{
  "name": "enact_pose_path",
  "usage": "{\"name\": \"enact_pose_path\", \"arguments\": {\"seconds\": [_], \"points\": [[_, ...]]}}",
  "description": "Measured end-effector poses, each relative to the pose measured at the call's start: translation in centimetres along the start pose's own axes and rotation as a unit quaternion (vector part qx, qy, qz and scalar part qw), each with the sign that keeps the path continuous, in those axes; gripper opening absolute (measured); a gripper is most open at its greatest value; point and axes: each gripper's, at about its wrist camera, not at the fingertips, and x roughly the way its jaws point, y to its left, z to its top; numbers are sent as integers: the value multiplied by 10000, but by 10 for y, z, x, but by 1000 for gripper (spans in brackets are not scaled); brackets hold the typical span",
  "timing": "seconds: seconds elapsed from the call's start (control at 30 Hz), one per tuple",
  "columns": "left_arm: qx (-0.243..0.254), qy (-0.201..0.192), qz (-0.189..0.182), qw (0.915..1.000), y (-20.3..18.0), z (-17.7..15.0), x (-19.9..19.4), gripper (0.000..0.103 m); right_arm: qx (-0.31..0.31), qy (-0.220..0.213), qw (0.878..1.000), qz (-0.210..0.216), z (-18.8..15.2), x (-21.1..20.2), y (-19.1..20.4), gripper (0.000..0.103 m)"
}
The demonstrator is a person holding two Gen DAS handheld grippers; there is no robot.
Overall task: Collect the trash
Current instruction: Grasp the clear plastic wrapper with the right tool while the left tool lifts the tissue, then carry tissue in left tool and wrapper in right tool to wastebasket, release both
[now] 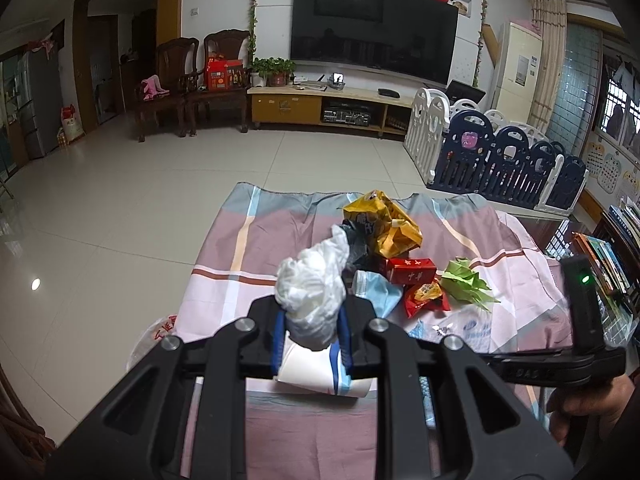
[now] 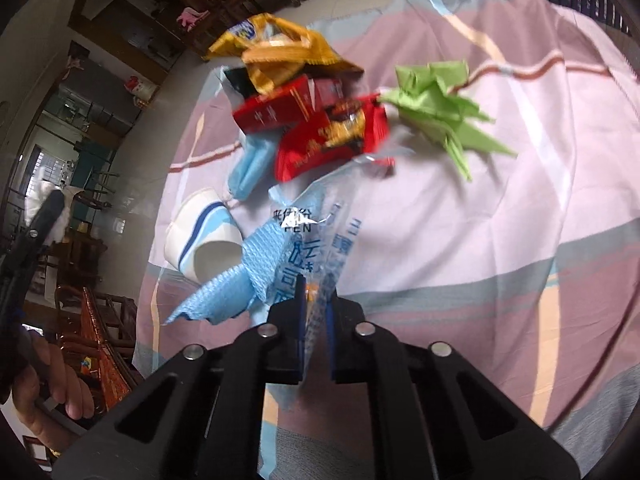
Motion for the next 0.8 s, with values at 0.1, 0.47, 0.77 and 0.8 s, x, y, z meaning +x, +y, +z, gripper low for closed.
{"name": "enact_pose_path", "arguments": {"seconds": [0.1, 0.47, 0.77, 0.8], "points": [[21, 10, -7, 10000, 0, 0, 2, 22, -423, -503, 9977, -144, 5, -27, 14, 8], [82, 149, -113, 9998, -6, -3, 9, 22, -1358, -1569, 9753, -752, 9, -84, 23, 8], [132, 219, -153, 9996, -12, -6, 11, 23, -1390, -1527, 9754, -776, 9, -77, 26, 8], [128, 220, -155, 9996, -11, -6, 11, 23, -1393, -1528, 9753, -776, 9, -77, 26, 8]]}}
